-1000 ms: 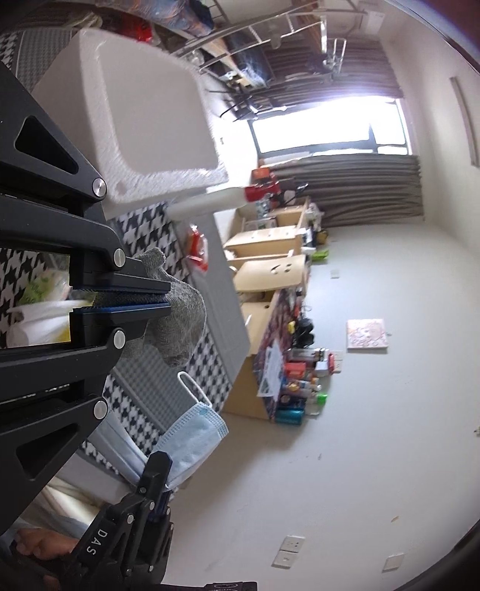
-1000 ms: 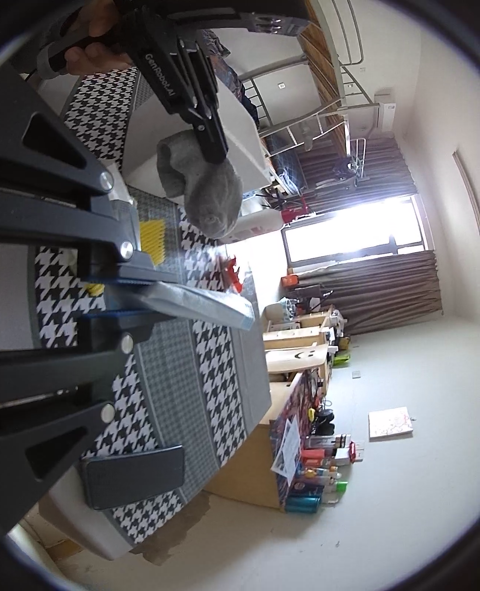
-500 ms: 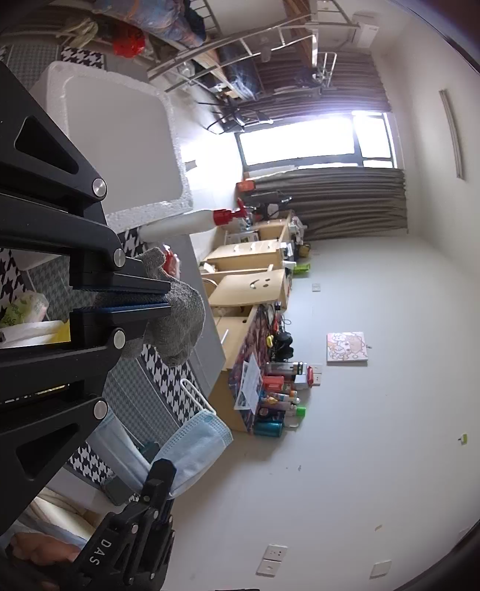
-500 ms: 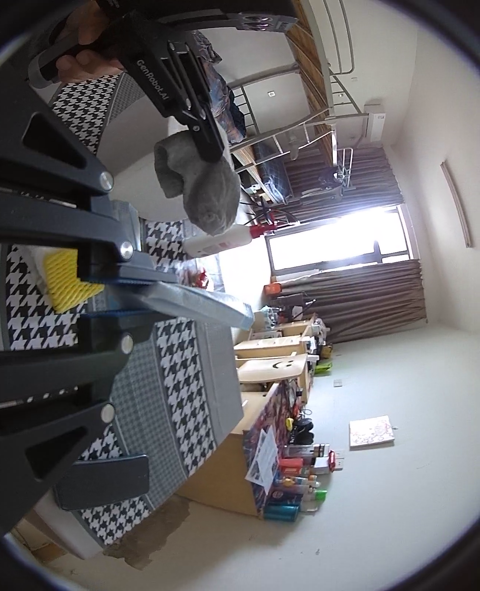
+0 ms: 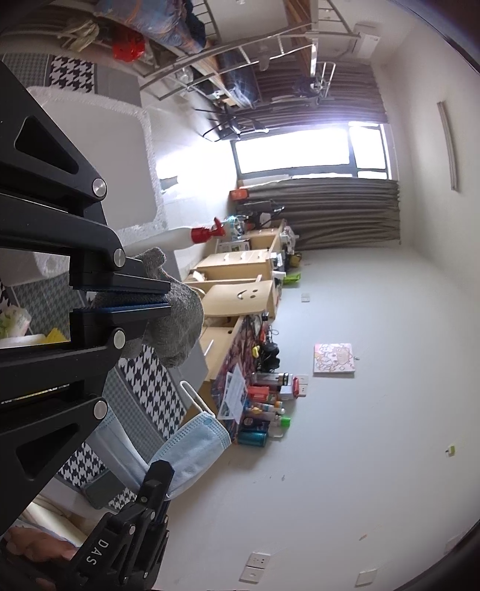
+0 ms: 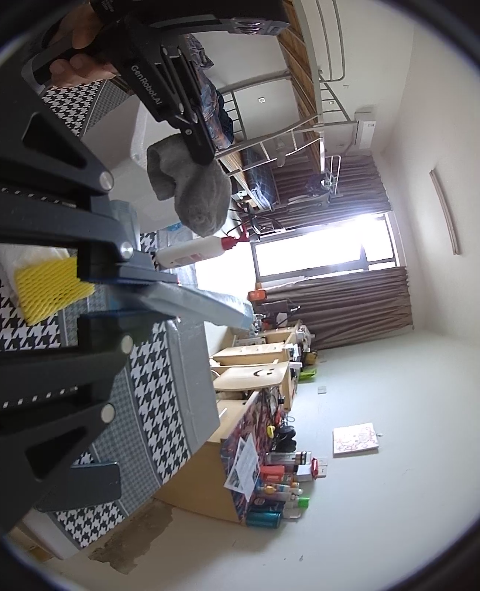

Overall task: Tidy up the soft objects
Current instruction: 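Lift the grey sock with the left tool toward the foam box while the right tool holds the mask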

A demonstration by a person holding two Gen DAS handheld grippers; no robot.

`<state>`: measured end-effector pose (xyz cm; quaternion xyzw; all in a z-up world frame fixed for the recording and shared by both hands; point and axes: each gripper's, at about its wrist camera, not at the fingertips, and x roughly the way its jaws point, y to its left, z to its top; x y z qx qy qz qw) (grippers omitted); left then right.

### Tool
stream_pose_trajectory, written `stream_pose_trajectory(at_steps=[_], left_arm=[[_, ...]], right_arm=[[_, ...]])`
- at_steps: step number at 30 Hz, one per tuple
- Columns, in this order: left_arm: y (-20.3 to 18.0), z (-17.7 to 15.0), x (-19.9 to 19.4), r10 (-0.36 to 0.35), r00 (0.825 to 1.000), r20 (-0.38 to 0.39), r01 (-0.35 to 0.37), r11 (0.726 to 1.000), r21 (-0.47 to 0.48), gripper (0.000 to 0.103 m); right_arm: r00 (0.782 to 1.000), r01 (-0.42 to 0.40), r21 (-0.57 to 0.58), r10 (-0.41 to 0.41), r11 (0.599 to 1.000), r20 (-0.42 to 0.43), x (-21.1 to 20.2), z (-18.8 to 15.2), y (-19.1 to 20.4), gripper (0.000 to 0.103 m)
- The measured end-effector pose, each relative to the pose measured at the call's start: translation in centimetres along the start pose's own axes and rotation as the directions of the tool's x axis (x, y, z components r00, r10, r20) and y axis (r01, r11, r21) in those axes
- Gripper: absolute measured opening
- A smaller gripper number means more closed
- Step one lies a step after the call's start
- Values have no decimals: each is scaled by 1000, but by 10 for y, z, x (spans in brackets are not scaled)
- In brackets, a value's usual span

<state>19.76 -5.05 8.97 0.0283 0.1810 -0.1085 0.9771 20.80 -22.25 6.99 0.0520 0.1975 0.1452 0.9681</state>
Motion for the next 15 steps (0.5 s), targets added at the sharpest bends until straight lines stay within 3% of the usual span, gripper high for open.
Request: stream_pose_trajectory(at_steps=[8,15], left_arm=[[13,5,-1,23,1000,-2,-23,1000,-2,5],[22,8,-2,84,996,6,-84,996,-18,5]], right_arm=[[1000,-13,-3,13,1000,12,7,11,6,14],[999,-45,-23,45,999,13,15,17,16,14]])
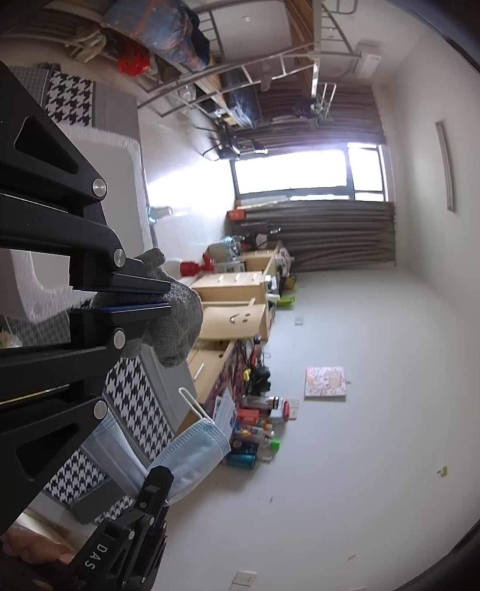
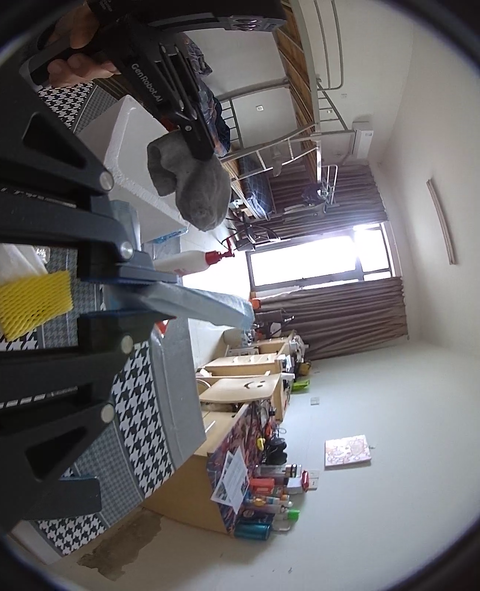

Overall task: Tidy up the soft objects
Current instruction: 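Lift the grey sock with the left tool toward the foam box while the right tool holds the mask, then open the left tool over the foam box to drop the grey sock inside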

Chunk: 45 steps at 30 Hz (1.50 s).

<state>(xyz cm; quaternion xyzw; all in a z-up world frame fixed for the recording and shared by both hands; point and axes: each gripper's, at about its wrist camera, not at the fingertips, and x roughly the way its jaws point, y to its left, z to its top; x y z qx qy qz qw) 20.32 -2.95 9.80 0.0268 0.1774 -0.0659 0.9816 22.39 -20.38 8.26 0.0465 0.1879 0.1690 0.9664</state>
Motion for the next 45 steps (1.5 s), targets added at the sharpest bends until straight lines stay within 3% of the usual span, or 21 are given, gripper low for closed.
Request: stream_pose_trajectory(at_steps=[23,38,40,41,42,43,44,45], left_arm=[[43,-5,-3,200,980,-21,-201,978,-51,5],[59,-21,12,205,975,-87,-211,975,-72,6],[62,-23,14,193,976,-101,-201,977,-72,10],[63,-24,14,194,975,-105,-201,977,-70,20],[64,-24,14,198,974,-106,-206,976,-68,44],[65,-25,12,203,974,-102,-211,975,-67,58],[65,-25,9,211,974,-86,-217,974,-69,82],[65,-25,6,219,973,-67,-224,972,-73,91]], right_arm=[[991,-130,-51,131,990,5,25,21,39,13],[988,-154,-80,154,985,-12,38,26,57,14],[988,-153,-88,152,984,-14,40,26,59,14],[989,-150,-90,149,985,-16,41,26,60,14],[989,-150,-91,149,985,-18,42,26,60,14],[989,-149,-94,148,984,-19,42,26,61,14],[989,-147,-99,146,984,-18,43,26,62,13],[989,-146,-100,145,984,-17,42,26,63,14]])
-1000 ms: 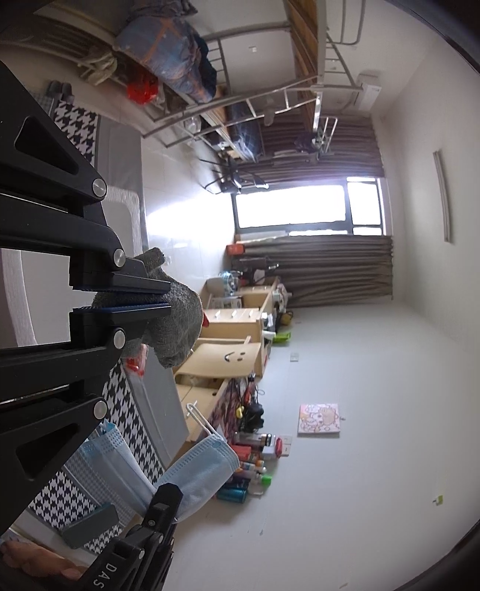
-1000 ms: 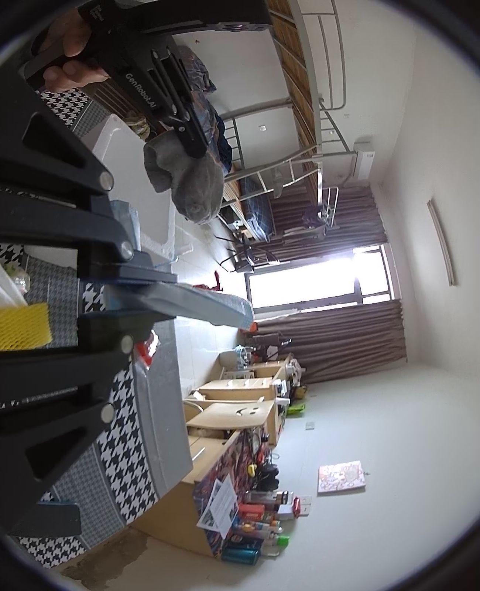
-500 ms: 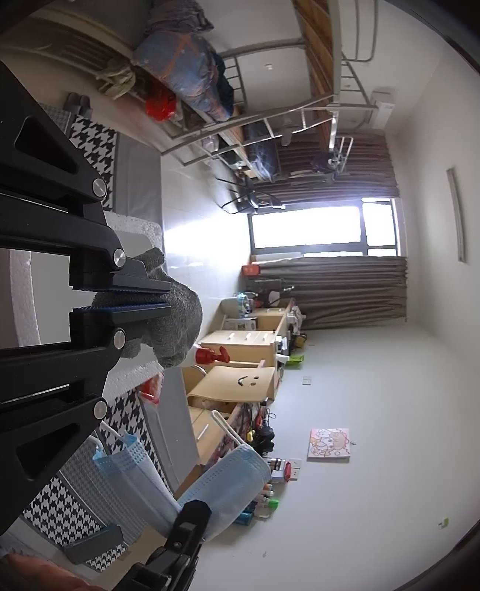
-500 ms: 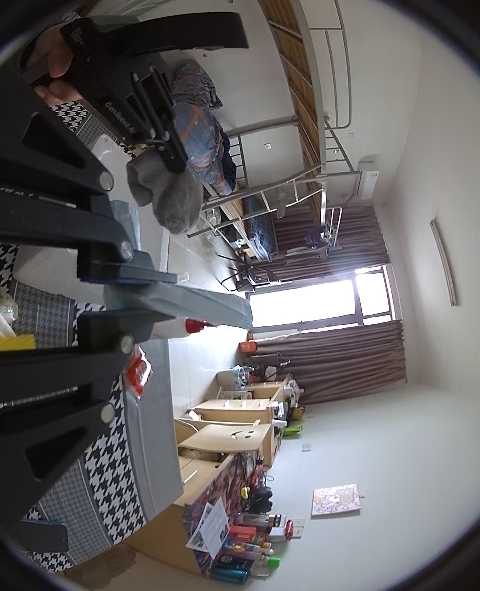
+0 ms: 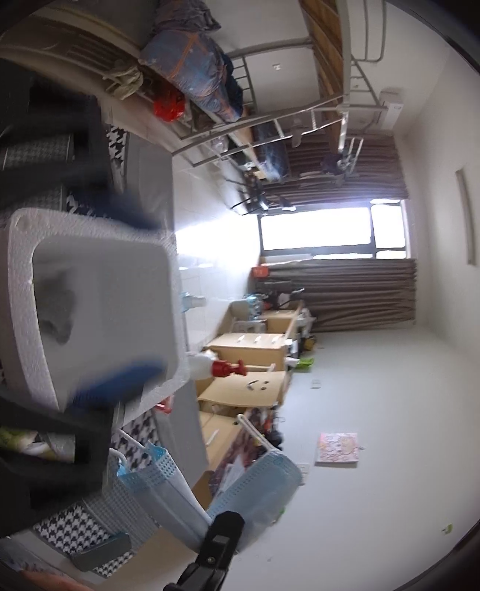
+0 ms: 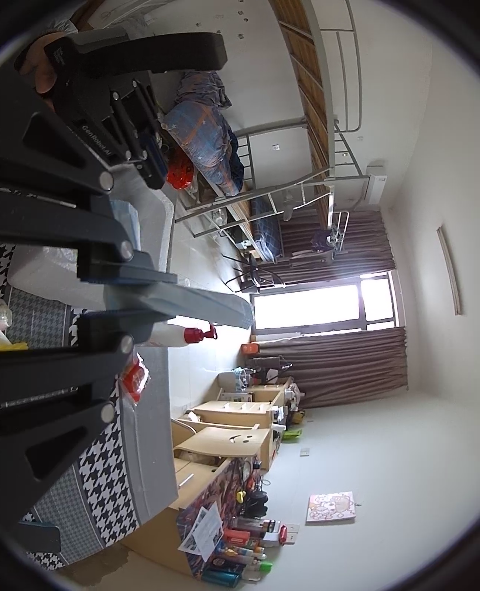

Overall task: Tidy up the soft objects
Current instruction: 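Open the left tool over the foam box to drop the grey sock inside, then lower the face mask into the foam box and open the right tool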

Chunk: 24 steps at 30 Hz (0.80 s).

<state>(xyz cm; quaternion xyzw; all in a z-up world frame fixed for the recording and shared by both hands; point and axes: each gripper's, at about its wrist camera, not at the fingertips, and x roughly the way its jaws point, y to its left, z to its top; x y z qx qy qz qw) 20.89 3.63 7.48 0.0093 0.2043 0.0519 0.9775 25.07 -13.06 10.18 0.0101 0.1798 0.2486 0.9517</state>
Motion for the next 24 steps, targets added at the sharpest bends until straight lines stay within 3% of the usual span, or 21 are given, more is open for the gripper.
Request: stream_pose_trajectory(at_steps=[11,24], left_arm=[[21,-2,-16,28,998,51,-27,999,-26,102],[49,-12,-25,84,996,39,-81,994,-70,102]], right_arm=[[1000,-13,-11,13,1000,-8,12,2,9,14],[998,-57,-54,55,997,-33,26,5,27,14]])
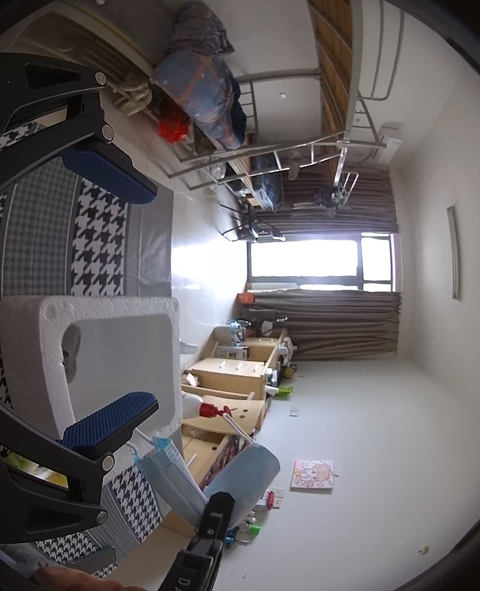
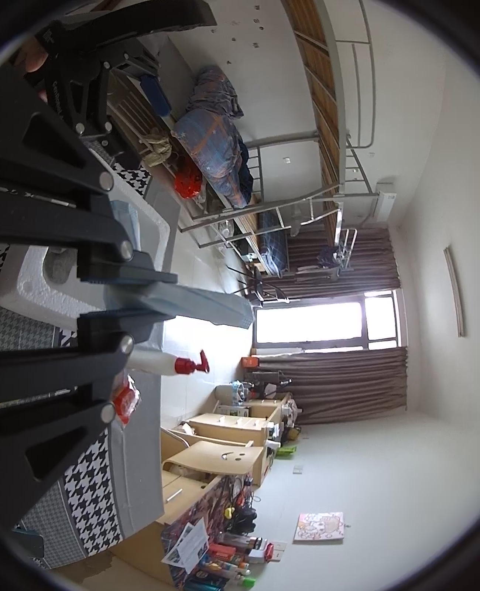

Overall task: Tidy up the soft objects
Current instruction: 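Lower the face mask into the foam box and open the right tool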

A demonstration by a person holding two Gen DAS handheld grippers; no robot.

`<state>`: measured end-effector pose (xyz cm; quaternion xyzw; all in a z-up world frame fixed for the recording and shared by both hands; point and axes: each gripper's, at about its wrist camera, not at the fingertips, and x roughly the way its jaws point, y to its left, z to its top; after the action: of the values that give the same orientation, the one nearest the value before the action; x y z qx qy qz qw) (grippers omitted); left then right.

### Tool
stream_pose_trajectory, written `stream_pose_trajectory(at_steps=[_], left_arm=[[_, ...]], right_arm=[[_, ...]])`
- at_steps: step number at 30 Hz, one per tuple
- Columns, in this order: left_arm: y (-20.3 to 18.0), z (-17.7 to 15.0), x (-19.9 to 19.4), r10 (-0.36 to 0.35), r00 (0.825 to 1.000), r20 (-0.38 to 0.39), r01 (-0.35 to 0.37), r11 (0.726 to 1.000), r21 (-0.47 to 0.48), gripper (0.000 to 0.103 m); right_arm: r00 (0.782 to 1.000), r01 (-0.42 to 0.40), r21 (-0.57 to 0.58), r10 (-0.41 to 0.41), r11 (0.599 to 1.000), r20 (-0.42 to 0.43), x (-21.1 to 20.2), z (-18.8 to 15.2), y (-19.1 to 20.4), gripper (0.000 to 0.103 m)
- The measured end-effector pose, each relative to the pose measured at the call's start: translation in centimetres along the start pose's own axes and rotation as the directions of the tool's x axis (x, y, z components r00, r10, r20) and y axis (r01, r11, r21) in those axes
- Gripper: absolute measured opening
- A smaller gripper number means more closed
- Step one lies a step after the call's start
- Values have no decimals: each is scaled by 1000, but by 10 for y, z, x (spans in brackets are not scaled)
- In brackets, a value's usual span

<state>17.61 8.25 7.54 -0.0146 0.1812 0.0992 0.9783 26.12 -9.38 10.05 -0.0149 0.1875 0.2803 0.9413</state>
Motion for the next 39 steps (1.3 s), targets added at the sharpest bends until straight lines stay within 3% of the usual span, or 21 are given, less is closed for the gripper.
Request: stream_pose_trajectory(at_steps=[29,30,32,33,34,39], left_arm=[[15,-16,-4,-8,1000,-26,7,1000,-29,102],[15,-16,-5,-9,1000,-25,9,1000,-29,102],[14,-17,-5,-10,1000,-24,10,1000,-24,102],[14,-17,-4,-11,1000,-24,11,1000,-23,102],[14,-17,-4,-12,1000,-25,12,1000,-22,102],[14,-19,-3,-13,1000,-29,12,1000,-25,102]], right_arm=[[972,-98,12,98,995,-211,49,-25,17,14],[970,-99,10,99,995,-224,52,-26,17,16],[965,-89,5,87,996,-248,56,-30,18,32],[962,-88,5,86,996,-258,59,-31,17,50],[962,-92,10,92,996,-258,60,-33,16,60],[961,-94,6,92,996,-262,57,-36,18,62]])
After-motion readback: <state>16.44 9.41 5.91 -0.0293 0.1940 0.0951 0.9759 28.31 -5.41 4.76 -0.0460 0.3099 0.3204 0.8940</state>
